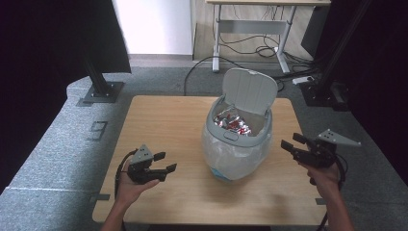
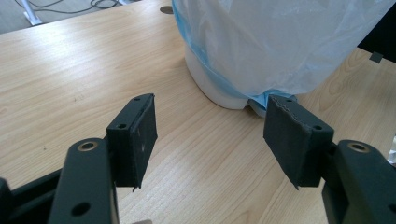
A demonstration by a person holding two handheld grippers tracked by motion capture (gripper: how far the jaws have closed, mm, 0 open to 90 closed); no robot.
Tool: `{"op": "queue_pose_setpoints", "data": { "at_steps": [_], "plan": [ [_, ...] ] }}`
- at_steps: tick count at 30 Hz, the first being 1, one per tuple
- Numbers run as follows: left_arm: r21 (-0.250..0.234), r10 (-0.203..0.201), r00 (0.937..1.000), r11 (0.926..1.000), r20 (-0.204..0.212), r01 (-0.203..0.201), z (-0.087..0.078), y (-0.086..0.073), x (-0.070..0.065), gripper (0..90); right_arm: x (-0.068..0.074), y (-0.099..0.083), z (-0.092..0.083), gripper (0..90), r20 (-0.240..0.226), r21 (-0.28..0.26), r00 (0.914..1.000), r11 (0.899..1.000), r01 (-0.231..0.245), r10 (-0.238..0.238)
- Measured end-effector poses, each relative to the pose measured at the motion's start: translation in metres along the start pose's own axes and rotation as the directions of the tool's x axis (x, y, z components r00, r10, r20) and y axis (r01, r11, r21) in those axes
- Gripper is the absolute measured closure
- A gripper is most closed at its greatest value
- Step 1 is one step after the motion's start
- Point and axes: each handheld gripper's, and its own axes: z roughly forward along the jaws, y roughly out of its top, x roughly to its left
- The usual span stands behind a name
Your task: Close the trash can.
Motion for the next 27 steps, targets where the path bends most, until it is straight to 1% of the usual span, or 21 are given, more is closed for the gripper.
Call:
{"op": "queue_pose_setpoints", "data": {
  "at_steps": [4, 9, 11, 14, 16, 17, 19, 20, 21, 23, 27],
  "plan": [
    [0.004, -0.004, 1.0, 1.0, 0.001, 0.004, 0.001, -0.001, 0.001, 35.0, 0.002, 0.019, 0.008, 30.6, -0.011, 0.003, 0.9996, 1.0, 0.025, -0.025],
    [0.008, -0.004, 1.0, 1.0, 0.008, 0.004, 0.003, -0.002, 0.001, 34.9, 0.009, 0.04, 0.019, 29.8, -0.039, 0.0, 0.9986, 0.999, 0.037, -0.037],
    [0.009, -0.005, 0.9999, 0.9999, 0.01, 0.005, 0.003, -0.002, 0.001, 35.0, 0.012, 0.047, 0.024, 29.8, -0.043, 0.0, 0.9981, 0.999, 0.044, -0.044],
    [0.012, -0.007, 0.9999, 0.9999, 0.011, 0.007, 0.005, -0.003, 0.001, 34.9, 0.016, 0.059, 0.032, 29.7, -0.053, -0.001, 0.9966, 0.998, 0.063, -0.063],
    [0.014, -0.009, 0.9999, 0.9999, 0.013, 0.009, 0.005, -0.003, 0.001, 35.0, 0.019, 0.066, 0.037, 29.7, -0.055, -0.005, 0.9957, 0.997, 0.075, -0.075],
    [0.016, -0.01, 0.9999, 0.9998, 0.013, 0.01, 0.006, -0.004, 0.001, 34.9, 0.021, 0.072, 0.043, 29.4, -0.052, -0.006, 0.9951, 0.996, 0.084, -0.085],
    [0.021, -0.013, 0.9998, 0.9997, 0.014, 0.012, 0.007, -0.005, 0.002, 35.0, 0.021, 0.075, 0.046, 29.3, -0.05, -0.005, 0.9951, 0.996, 0.086, -0.086],
    [0.025, -0.013, 0.9998, 0.9996, 0.013, 0.013, 0.007, -0.005, 0.003, 35.0, 0.022, 0.081, 0.052, 29.3, -0.048, -0.01, 0.9943, 0.995, 0.094, -0.095],
    [0.026, -0.017, 0.9998, 0.9995, 0.014, 0.017, 0.007, -0.006, 0.003, 35.0, 0.022, 0.081, 0.052, 29.3, -0.048, -0.01, 0.9943, 0.995, 0.094, -0.095],
    [0.028, -0.022, 0.9997, 0.9994, 0.013, 0.021, 0.008, -0.007, 0.004, 35.0, 0.021, 0.089, 0.057, 29.3, -0.039, -0.022, 0.9945, 0.995, 0.096, -0.097],
    [0.028, -0.031, 0.9994, 0.9991, 0.015, 0.031, 0.007, -0.008, 0.007, 35.0, 0.02, 0.095, 0.06, 29.4, -0.039, -0.032, 0.9951, 0.995, 0.089, -0.09]
  ]
}}
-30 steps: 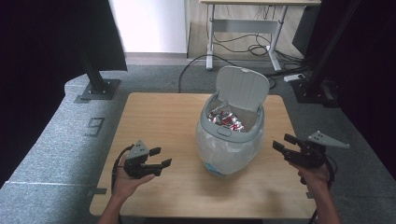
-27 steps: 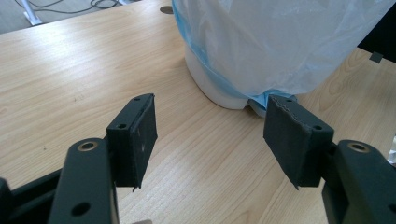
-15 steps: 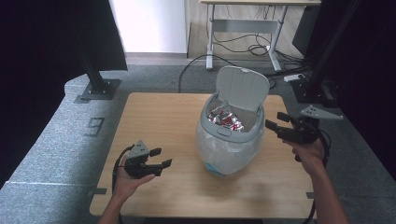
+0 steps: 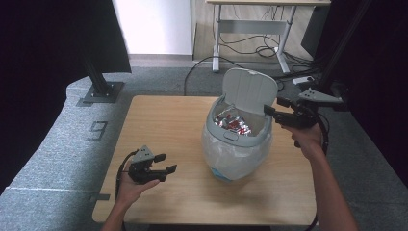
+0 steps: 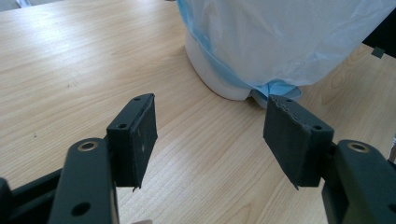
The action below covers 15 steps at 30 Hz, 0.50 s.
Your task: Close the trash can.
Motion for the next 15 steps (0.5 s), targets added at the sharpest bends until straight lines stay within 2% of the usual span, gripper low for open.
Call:
{"op": "queue_pose_setpoints", "data": {
  "at_steps": [6, 15],
  "plan": [
    [0.0, -0.008, 1.0, 1.0, 0.002, 0.008, 0.0, -0.001, 0.001, 35.1, -0.004, 0.006, 0.006, 30.4, -0.02, 0.0, 0.9997, 1.0, -0.012, 0.012],
    [0.005, -0.009, 0.9999, 0.9999, 0.004, 0.009, 0.001, -0.002, 0.002, 35.1, -0.002, 0.012, 0.01, 30.3, -0.038, -0.009, 0.9993, 1.0, -0.006, 0.006]
  ]
}}
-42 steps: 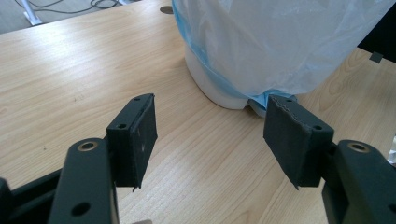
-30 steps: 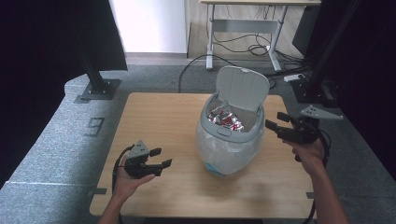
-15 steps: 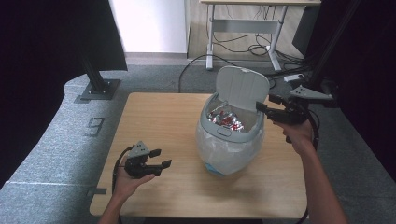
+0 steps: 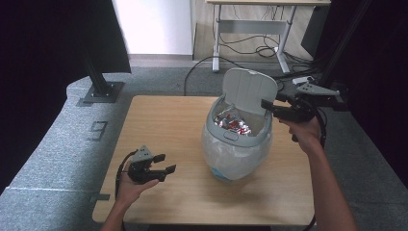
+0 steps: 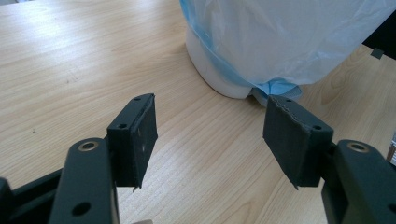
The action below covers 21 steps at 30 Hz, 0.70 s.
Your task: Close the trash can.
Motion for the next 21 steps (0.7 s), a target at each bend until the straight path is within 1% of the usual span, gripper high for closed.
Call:
{"op": "queue_pose_setpoints", "data": {
  "at_steps": [8, 14, 16, 19, 21],
  "plan": [
    [0.003, -0.007, 1.0, 1.0, -0.004, 0.007, 0.0, -0.002, 0.002, 35.2, -0.001, 0.007, 0.005, 30.3, -0.002, -0.008, 1.0, 1.0, -0.001, 0.001],
    [0.006, -0.009, 1.0, 0.9999, -0.003, 0.009, 0.0, -0.002, 0.002, 35.3, 0.001, 0.009, 0.009, 30.3, -0.023, -0.01, 0.9997, 1.0, 0.0, 0.0],
    [0.005, -0.009, 1.0, 1.0, -0.003, 0.009, 0.0, -0.002, 0.002, 35.3, 0.003, 0.008, 0.01, 30.2, -0.021, -0.008, 0.9998, 1.0, 0.003, -0.003],
    [0.003, -0.009, 1.0, 1.0, -0.003, 0.009, 0.0, -0.002, 0.002, 35.3, 0.005, 0.006, 0.006, 31.1, -0.045, -0.017, 0.999, 1.0, -0.002, 0.001],
    [0.005, -0.01, 0.9999, 0.9999, -0.004, 0.01, 0.0, -0.003, 0.002, 35.3, 0.011, 0.004, 0.002, 31.1, -0.063, -0.013, 0.9978, 1.0, 0.021, -0.022]
  ]
}}
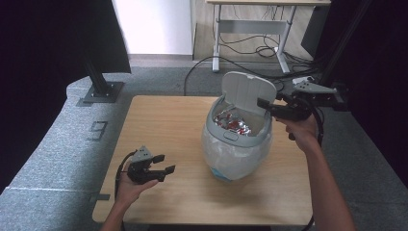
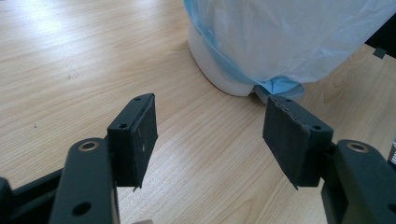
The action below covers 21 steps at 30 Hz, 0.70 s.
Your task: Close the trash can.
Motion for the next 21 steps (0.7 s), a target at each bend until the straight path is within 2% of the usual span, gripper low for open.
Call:
{"op": "queue_pose_setpoints", "data": {
  "at_steps": [3, 4, 5, 10, 12, 14, 17, 18, 21],
  "plan": [
    [0.004, -0.001, 1.0, 1.0, 0.001, 0.001, 0.001, 0.0, 0.0, 35.3, 0.011, -0.006, -0.005, 28.9, -0.027, 0.012, 0.9995, 1.0, 0.019, -0.019],
    [0.005, 0.0, 1.0, 1.0, 0.001, 0.0, 0.001, -0.001, -0.001, 35.3, 0.021, -0.013, -0.007, 26.7, -0.046, 0.035, 0.9981, 0.998, 0.043, -0.041],
    [0.004, 0.0, 1.0, 1.0, 0.002, 0.0, 0.002, -0.001, -0.001, 35.3, 0.021, -0.013, -0.007, 26.7, -0.046, 0.035, 0.9981, 0.998, 0.043, -0.041],
    [0.005, 0.003, 1.0, 1.0, 0.008, -0.003, 0.003, 0.0, -0.004, 35.3, 0.039, -0.027, -0.014, 22.2, -0.077, 0.046, 0.9952, 0.997, 0.064, -0.061],
    [0.006, 0.001, 0.9999, 1.0, 0.01, -0.001, 0.003, -0.001, -0.005, 35.2, 0.043, -0.03, -0.016, 22.2, -0.114, 0.052, 0.9919, 0.997, 0.063, -0.057],
    [0.007, -0.002, 0.9999, 1.0, 0.011, 0.002, 0.004, -0.001, -0.004, 35.2, 0.044, -0.032, -0.015, 22.6, -0.113, 0.066, 0.9918, 0.996, 0.067, -0.059],
    [0.01, -0.005, 0.9999, 0.9999, 0.011, 0.005, 0.005, -0.002, -0.004, 35.2, 0.04, -0.035, -0.011, 22.7, -0.146, 0.09, 0.9893, 0.996, 0.014, -0.001],
    [0.012, -0.004, 0.9999, 0.9999, 0.009, 0.004, 0.005, -0.002, -0.004, 35.2, 0.039, -0.036, -0.009, 23.1, -0.151, 0.098, 0.9885, 0.995, 0.01, 0.005],
    [0.014, -0.009, 0.9999, 0.9999, 0.01, 0.008, 0.005, -0.003, -0.002, 35.3, 0.039, -0.039, -0.001, 24.9, -0.114, 0.116, 0.9935, 0.993, 0.005, 0.008]
  ]
}}
